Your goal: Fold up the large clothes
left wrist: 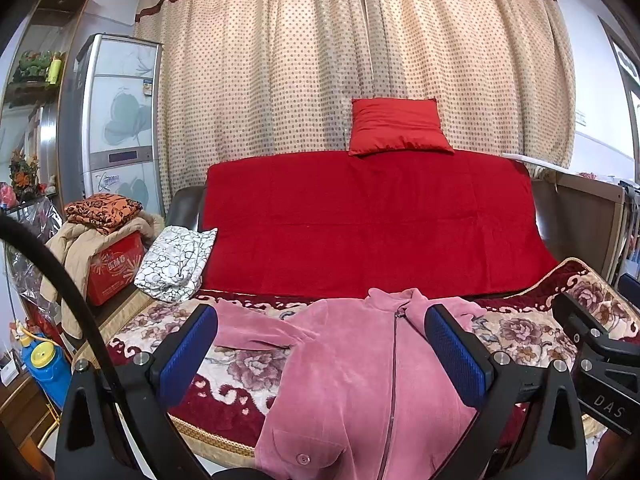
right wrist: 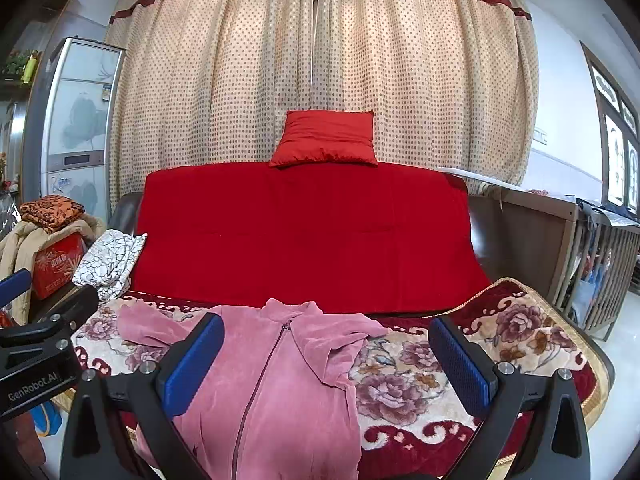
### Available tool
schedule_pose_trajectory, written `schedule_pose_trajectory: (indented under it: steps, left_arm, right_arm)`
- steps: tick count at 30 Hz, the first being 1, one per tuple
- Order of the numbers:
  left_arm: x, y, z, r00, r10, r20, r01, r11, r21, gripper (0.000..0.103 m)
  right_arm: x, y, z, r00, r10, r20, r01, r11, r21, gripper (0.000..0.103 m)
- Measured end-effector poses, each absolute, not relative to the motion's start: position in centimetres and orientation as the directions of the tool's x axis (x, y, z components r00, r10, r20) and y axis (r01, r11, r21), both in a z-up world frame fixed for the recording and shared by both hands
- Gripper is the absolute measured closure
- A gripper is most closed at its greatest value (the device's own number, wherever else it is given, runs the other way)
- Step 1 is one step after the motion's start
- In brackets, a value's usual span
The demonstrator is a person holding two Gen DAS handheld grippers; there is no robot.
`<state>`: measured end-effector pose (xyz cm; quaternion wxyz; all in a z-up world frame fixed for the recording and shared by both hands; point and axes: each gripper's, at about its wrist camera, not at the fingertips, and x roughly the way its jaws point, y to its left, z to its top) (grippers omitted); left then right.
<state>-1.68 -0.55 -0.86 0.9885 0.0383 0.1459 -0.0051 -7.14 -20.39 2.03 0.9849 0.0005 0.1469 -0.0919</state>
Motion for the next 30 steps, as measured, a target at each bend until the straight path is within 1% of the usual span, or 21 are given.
schedule_pose_trajectory:
  steps: [16, 23, 30]
  left_arm:
    - [-1.6, -0.7, -1.3, 0.956, -0.012, -0.294, 0.033, 0.997, 0.069, 0.0]
    - [-0.9, -0.6, -1.9, 0.945, -0.02, -0.326, 0.046, 0.996, 0.074, 0.0]
    - [0.1, -0.3, -3.4, 0.932, -0.02, -0.363, 0.041, 0.998, 0.05, 0.0]
  right_arm:
    - [-6.9, -20.1, 1.9, 0.936, -0.185, -0.3, 0.183, 0.982, -0.033, 0.0]
    - [-6.4, -20.2, 1.4, 0.93, -0.187, -0.318, 0.184, 0.982, -0.039, 0.0]
    - [-5.7, -20.3, 0.8, 0.923, -0.19, -0.335, 0.185, 0.982, -0.045, 0.0]
